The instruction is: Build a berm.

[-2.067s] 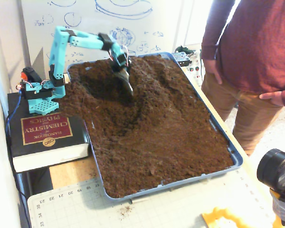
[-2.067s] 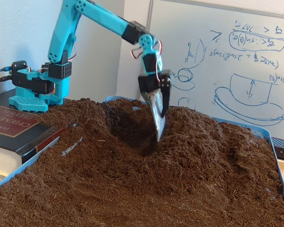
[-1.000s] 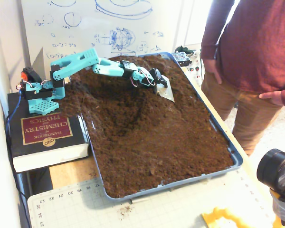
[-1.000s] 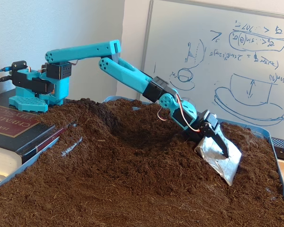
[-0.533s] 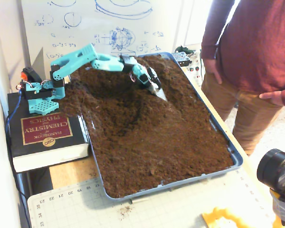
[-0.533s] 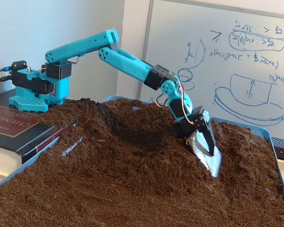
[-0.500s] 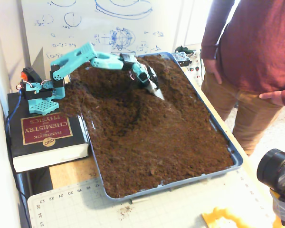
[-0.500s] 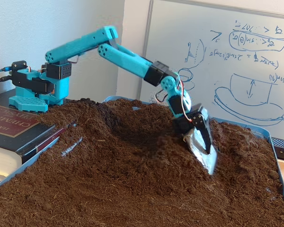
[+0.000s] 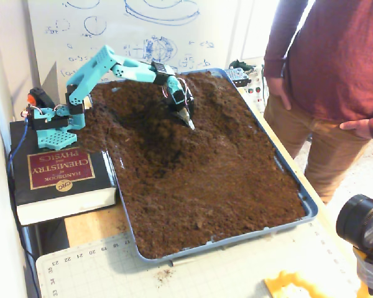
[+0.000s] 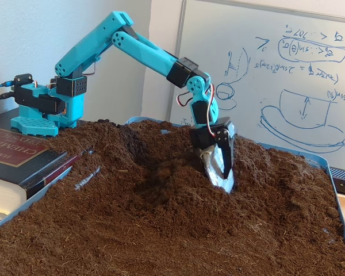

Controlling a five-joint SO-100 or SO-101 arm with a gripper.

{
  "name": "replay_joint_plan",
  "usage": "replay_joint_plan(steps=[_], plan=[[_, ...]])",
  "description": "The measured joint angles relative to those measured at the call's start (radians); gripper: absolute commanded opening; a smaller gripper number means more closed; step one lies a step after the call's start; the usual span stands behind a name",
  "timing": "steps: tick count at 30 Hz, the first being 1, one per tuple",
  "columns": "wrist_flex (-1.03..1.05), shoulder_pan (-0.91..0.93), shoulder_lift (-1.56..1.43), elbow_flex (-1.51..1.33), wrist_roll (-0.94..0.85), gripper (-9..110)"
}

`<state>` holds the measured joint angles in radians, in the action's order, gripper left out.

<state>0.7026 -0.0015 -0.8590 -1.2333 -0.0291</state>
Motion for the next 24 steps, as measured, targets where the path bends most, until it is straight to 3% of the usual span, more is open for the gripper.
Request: replay_joint_plan(steps=[9,15,24], plan=[[-0.008,0.002,-0.021,0.37,0.123,0],[-0.193,0.077,0.324,0.675,0.14,0],[-0.364,0.222,0.667,0.782,-0.149,0]])
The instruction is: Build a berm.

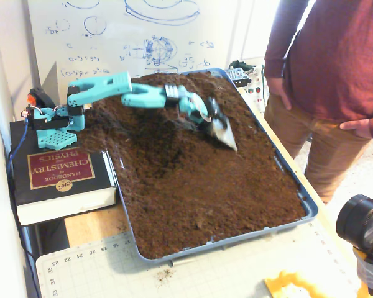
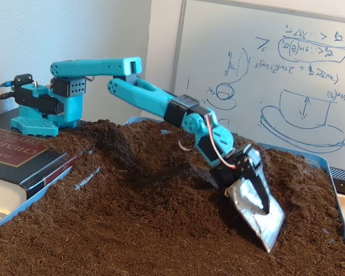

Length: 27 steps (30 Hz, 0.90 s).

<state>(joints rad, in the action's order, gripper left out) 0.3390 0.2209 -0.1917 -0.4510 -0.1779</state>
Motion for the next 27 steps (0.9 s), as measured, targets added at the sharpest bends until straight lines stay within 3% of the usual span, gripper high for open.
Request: replay_joint_plan(steps=[10,15,27], plan=[[0.216,0.028,-0.055,-0.064,-0.098,0],[0.31,0.026,-0.206,-0.239,-0.103,0],[0.321,0.005,-0.555,-0.732,-0.103,0]])
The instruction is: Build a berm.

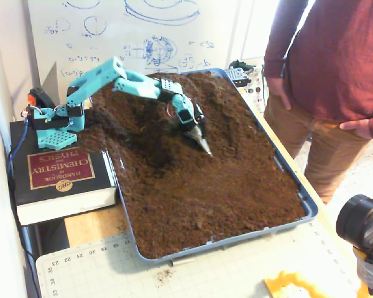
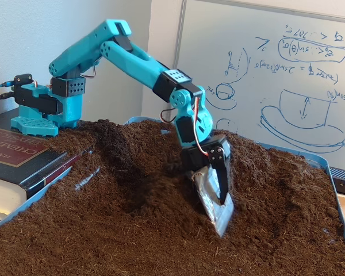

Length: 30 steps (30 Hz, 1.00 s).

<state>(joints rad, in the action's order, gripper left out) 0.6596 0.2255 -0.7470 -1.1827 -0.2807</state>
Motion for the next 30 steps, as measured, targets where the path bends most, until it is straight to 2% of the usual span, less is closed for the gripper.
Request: replay_joint_plan(steps=[7,13,16,20,26,30], plan=[[0.015,-0.003,-0.104,-0.129,0.0,0],[0.055,-0.02,-0.12,-0.074,0.06,1],[0.058,-0.06,-0.118,0.083,0.166,1],[0.057,-0.126,-0.052,0.43,0.336,1],[-0.066,-0.219,0.36,0.874,0.451,0],[-0.196,-0.225,0.635,0.973,0.46,0]])
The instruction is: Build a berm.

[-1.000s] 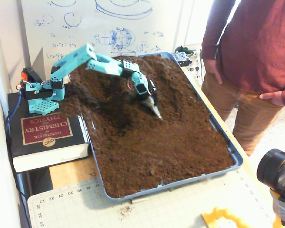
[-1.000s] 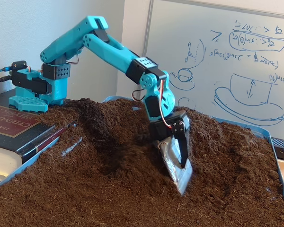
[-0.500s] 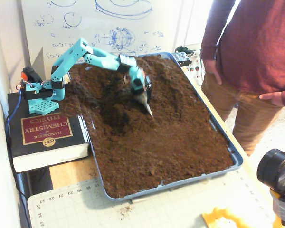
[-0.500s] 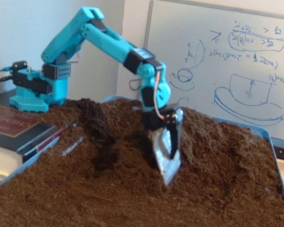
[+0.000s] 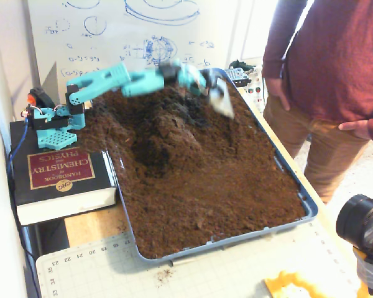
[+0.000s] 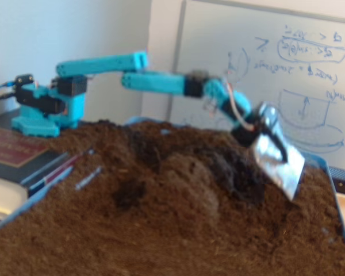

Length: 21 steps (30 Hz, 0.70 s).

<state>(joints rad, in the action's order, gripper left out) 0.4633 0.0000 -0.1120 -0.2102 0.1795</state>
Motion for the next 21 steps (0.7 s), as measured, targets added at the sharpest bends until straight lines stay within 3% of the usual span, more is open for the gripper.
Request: replay_joint_plan(steps=[4,10,21], plan=[[-0.034,-0.005,0.101,0.015,0.0,0],[0.075,0.0,0.074,-0.014,-0.101,0],[0.232,0.018,-0.285,-0.477,-0.212,0]])
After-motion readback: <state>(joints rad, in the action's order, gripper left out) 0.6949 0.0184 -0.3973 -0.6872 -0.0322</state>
